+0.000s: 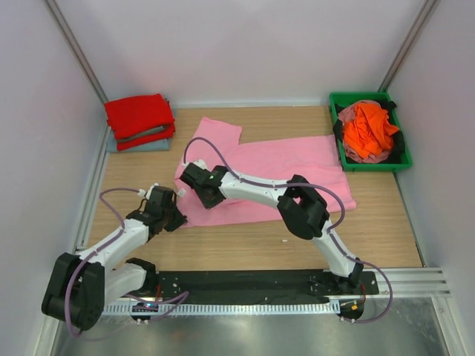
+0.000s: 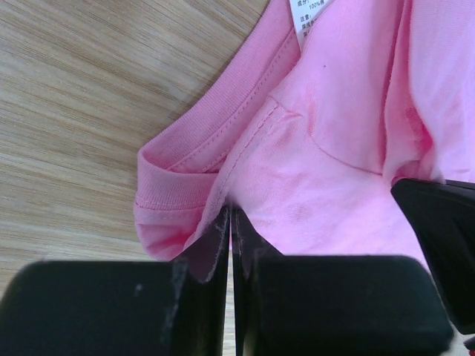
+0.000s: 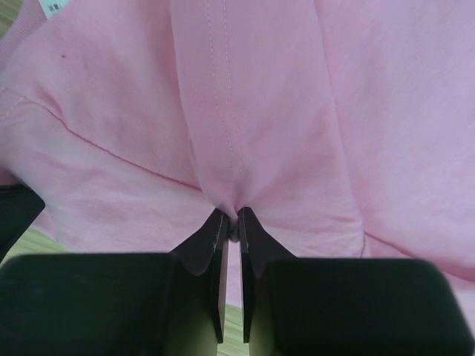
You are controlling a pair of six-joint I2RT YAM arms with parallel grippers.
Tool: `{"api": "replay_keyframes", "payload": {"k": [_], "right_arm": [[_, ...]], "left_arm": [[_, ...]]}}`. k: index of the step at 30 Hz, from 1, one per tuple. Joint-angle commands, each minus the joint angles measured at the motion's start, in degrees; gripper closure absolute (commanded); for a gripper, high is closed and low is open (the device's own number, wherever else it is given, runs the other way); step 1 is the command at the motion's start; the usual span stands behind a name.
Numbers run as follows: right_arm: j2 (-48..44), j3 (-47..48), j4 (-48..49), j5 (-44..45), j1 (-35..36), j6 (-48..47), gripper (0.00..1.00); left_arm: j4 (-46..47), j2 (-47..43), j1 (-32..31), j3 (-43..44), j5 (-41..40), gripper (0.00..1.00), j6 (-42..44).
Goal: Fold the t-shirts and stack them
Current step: Fold the tshirt
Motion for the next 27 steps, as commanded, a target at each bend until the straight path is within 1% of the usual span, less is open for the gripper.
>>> {"api": "replay_keyframes", "payload": {"k": [1,9,13,16,17,21,24,27], "right_arm": [[-0.04,4.21,-1.44,2.76,0.29,-0.53,0.88],[1.72,12.02,-6.98,8.65,-0.59,-5.10,0.88],[1.99,12.83,-7.86,9.54,-2.96,-5.72,0.87],[2.16,12.65,-7.78,9.45,-5.25,-5.72,0.83],[2.42,12.65,-7.69,9.54,-5.95,-5.81,0.79],[3.48,12.74,-7.34,10.07,-9.98,-5.54,0.68],[4.79,13.44,-6.46,8.14,-12.27,-5.46,0.60],[6.20,15.46,-6.63,7.34,-14.65,-5.72,0.37]], "left_arm": [[-1.88,0.42,-0.24,-2.00,-2.47,0.97,0.25],[-2.58,-0.37,-0.24,-2.09,-2.47,0.98,0.25],[-2.94,-0.54,-0.24,-2.00,-2.47,0.98,0.33],[-3.02,-0.46,-0.24,-2.00,-2.47,0.99,0.16],[-2.94,-0.28,-0.24,-1.91,-2.47,0.98,0.25],[-2.94,0.25,-0.24,-1.74,-2.38,0.99,0.25],[-3.20,0.60,-0.24,-1.74,-2.11,0.99,0.16],[-3.55,0.69,-0.24,-1.48,-2.03,0.99,0.25]]}}
